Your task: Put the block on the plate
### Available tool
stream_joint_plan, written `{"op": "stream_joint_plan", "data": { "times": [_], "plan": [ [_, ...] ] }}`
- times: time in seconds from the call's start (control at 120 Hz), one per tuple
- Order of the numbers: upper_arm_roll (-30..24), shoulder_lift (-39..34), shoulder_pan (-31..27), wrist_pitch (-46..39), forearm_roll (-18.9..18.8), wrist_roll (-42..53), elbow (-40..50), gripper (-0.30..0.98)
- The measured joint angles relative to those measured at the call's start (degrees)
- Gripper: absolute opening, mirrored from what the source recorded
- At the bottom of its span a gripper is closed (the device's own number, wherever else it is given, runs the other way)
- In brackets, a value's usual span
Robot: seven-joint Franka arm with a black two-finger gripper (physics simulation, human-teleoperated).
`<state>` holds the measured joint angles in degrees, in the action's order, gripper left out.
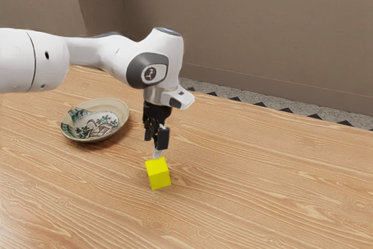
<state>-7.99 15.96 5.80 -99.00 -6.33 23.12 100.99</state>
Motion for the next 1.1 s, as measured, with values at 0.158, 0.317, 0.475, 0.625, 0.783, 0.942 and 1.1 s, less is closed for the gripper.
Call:
{"op": "stream_joint_plan", "data": {
  "times": [0.158,0.317,0.475,0.625,0.783,0.942,1.1],
  "plan": [
    [0.02,-0.83,-1.04,-5.12,3.72,0.69,6.31,0.69],
    [0.55,0.59,-2.09,-11.77,4.79,1.33,8.55,0.69],
    [1.42,3.93,-2.95,-17.19,4.77,1.86,8.14,0.69],
    [1.65,6.2,-3.71,-20.46,4.81,2.24,7.95,0.69],
    [1.6,7.79,-4.03,-22.53,4.87,2.55,8.01,0.69],
    [1.58,9.21,-4.1,-23.78,5.05,2.77,8.01,0.68],
    [1.58,9.36,-4.13,-24.36,5.28,2.94,8.04,0.54]
  ]
}}
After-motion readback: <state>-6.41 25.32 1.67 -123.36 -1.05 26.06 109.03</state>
